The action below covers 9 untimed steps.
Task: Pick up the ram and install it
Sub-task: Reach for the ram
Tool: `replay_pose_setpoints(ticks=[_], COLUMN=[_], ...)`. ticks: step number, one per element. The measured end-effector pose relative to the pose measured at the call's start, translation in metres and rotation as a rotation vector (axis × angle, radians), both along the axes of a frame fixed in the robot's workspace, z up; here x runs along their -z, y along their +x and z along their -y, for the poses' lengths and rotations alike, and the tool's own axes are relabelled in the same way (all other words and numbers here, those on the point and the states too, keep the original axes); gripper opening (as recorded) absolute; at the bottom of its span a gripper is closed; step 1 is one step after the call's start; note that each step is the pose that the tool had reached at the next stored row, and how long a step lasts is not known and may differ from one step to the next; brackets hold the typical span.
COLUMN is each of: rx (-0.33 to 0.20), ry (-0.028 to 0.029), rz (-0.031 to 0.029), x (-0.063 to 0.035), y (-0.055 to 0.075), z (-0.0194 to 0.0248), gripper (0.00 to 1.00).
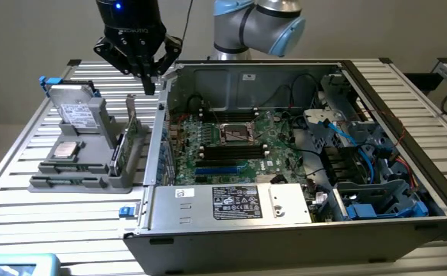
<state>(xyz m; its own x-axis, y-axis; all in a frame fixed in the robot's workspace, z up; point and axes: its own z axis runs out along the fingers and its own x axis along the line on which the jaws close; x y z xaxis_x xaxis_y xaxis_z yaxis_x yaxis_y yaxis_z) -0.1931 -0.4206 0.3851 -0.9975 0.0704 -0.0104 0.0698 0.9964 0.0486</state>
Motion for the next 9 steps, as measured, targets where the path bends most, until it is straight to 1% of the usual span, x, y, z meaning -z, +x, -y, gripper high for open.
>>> replay_pose_setpoints(ticks=[9], rx=[0.000], ry=[-0.0001], rz=[-0.0057], x=[0.0021], y=[-0.034], z=[0.0023], gripper=[0.11])
